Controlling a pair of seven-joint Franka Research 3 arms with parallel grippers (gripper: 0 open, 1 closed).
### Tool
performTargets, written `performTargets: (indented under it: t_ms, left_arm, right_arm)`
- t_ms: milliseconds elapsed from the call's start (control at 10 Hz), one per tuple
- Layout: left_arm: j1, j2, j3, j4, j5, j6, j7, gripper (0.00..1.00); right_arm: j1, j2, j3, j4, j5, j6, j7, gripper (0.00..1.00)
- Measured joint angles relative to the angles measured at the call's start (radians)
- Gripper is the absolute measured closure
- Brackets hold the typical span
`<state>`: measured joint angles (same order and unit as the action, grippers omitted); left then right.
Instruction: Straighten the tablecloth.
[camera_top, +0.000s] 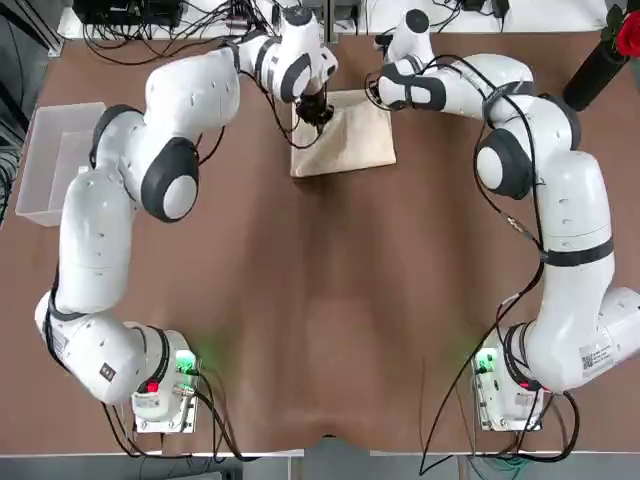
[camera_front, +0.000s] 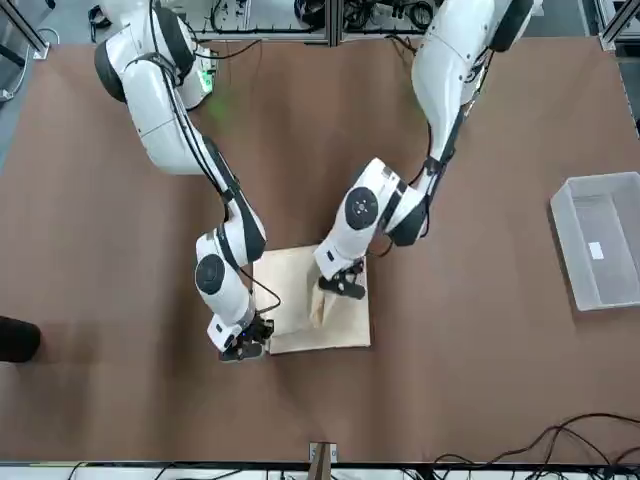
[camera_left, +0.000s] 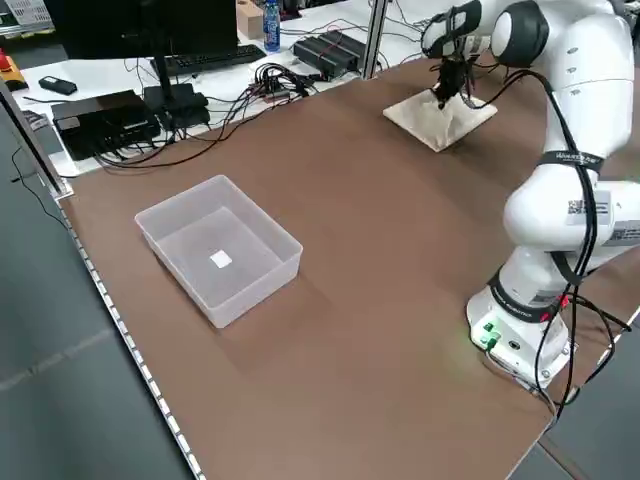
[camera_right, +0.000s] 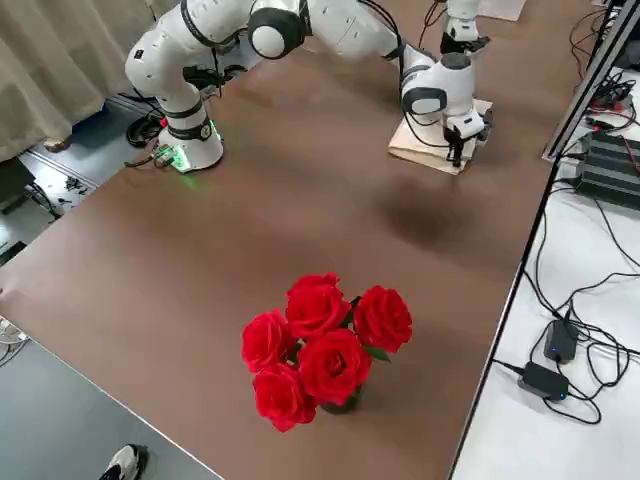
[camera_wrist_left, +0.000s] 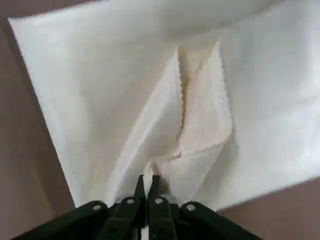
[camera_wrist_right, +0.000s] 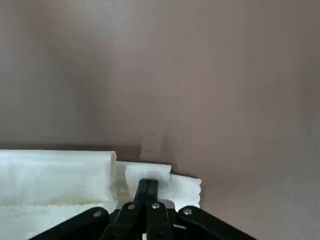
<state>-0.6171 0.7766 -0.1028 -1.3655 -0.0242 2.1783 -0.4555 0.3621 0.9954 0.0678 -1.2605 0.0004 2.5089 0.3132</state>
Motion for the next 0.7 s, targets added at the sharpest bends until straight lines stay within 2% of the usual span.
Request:
performTargets:
  t_ms: [400,700]
  left_arm:
    - [-0.012,-0.013,-0.048,-0.004,0.000,-0.159,0.023,0.96]
    - [-0.012,-0.014,-0.091,-0.009,0.000,-0.224,0.023,0.96]
  right_arm:
    - [0.000,0.000,0.000,0.000,0.000,0.001,0.000,0.98]
    - [0.000,0.000,0.000,0.000,0.000,0.001,0.000,0.98]
